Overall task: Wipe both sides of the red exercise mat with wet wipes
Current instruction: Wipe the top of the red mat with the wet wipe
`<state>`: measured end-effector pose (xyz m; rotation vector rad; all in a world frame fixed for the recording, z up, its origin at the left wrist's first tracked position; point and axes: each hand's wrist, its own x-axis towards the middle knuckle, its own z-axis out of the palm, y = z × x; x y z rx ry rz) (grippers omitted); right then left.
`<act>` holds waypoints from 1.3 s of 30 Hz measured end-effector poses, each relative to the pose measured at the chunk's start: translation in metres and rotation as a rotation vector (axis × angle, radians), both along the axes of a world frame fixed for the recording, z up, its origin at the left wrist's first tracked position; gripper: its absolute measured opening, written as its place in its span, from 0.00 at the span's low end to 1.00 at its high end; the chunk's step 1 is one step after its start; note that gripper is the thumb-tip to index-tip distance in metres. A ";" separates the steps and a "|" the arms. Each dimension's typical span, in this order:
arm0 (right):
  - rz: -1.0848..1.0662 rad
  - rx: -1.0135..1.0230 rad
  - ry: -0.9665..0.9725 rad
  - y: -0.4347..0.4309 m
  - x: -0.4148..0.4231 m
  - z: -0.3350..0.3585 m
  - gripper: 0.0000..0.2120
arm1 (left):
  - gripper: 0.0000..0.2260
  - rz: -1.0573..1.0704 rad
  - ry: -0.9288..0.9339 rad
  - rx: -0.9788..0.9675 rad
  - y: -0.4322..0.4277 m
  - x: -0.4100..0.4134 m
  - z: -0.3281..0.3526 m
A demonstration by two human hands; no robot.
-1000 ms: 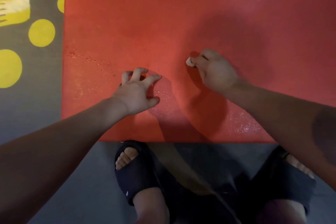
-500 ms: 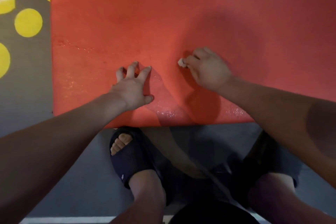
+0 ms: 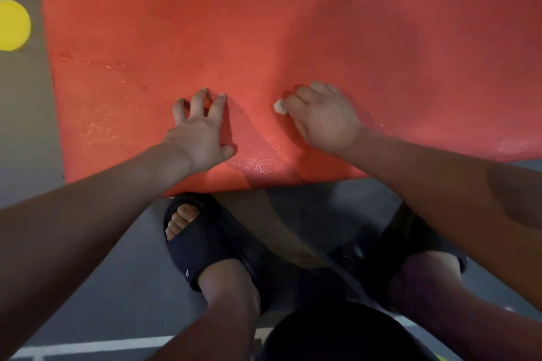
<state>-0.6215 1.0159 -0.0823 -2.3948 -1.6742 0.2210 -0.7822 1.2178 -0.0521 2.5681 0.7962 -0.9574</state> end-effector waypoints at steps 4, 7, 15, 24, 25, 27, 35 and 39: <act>0.094 -0.023 0.116 -0.013 -0.045 -0.006 0.15 | 0.48 0.006 0.006 -0.010 0.000 -0.001 -0.001; 0.447 -0.079 0.143 -0.037 -0.055 0.000 0.10 | 0.48 0.008 0.013 -0.014 -0.001 0.000 -0.002; -0.004 0.038 0.024 -0.041 -0.008 -0.003 0.09 | 0.48 0.014 0.006 -0.018 -0.001 0.000 0.000; 0.313 0.003 0.000 -0.034 -0.017 -0.005 0.07 | 0.47 0.006 -0.018 -0.014 0.004 -0.004 0.005; 0.161 0.023 0.008 -0.025 -0.011 -0.005 0.07 | 0.46 0.000 -0.027 -0.008 0.007 -0.006 0.007; 0.003 0.050 0.043 -0.018 -0.021 -0.007 0.09 | 0.45 -0.025 -0.049 0.011 0.016 -0.012 0.011; 0.540 0.007 0.044 -0.001 -0.048 -0.005 0.06 | 0.44 0.057 -0.110 0.006 0.034 -0.035 0.012; 0.082 0.035 0.040 0.054 -0.012 -0.010 0.12 | 0.44 0.059 -0.123 -0.017 0.038 -0.036 0.012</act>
